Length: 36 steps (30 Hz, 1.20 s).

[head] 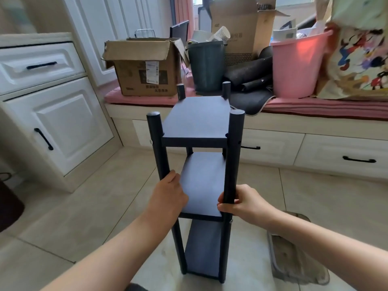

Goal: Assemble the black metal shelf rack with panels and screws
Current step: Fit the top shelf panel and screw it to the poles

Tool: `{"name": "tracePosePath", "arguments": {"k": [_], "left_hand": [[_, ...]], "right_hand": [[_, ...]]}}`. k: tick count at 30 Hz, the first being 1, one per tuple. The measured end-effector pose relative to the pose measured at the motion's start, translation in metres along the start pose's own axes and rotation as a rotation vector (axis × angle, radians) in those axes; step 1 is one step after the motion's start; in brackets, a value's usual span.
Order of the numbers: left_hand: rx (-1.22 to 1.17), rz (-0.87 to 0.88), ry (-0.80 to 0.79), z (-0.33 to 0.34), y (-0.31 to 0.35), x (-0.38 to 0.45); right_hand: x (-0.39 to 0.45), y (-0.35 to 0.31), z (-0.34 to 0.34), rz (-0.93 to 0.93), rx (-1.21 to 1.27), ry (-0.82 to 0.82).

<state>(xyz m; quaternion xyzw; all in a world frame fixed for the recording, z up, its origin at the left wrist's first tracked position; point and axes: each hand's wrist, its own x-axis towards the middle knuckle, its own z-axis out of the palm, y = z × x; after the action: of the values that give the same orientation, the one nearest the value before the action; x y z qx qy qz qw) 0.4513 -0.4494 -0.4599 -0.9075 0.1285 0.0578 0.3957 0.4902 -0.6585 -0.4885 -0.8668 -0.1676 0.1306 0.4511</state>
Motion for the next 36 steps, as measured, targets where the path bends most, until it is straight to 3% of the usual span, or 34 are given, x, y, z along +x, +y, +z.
{"name": "tracePosePath", "arguments": {"k": [12, 14, 18, 21, 25, 30, 36], "left_hand": [[-0.070, -0.032, -0.119, 0.003, 0.004, -0.024], [-0.305, -0.065, -0.129, -0.009, 0.005, -0.023], [-1.437, -0.223, -0.176, -0.058, 0.000, -0.009], [-1.962, -0.196, -0.112, -0.077, -0.006, -0.008], [-2.421, -0.087, 0.009, -0.078, 0.006, -0.016], [-2.841, -0.161, 0.176, -0.086, 0.017, -0.008], [-2.952, -0.375, 0.269, -0.095, 0.024, 0.000]], "right_hand": [[-0.002, -0.009, 0.010, -0.056, 0.090, -0.052], [-0.003, -0.009, 0.011, -0.063, 0.085, -0.053], [-0.005, -0.006, 0.016, -0.094, 0.063, -0.064], [-0.005, -0.003, 0.015, -0.091, 0.068, -0.049], [-0.006, 0.003, 0.011, -0.075, 0.081, -0.032], [-0.003, 0.004, 0.008, -0.071, 0.077, -0.021], [-0.002, 0.000, 0.005, -0.071, 0.100, -0.042]]}}
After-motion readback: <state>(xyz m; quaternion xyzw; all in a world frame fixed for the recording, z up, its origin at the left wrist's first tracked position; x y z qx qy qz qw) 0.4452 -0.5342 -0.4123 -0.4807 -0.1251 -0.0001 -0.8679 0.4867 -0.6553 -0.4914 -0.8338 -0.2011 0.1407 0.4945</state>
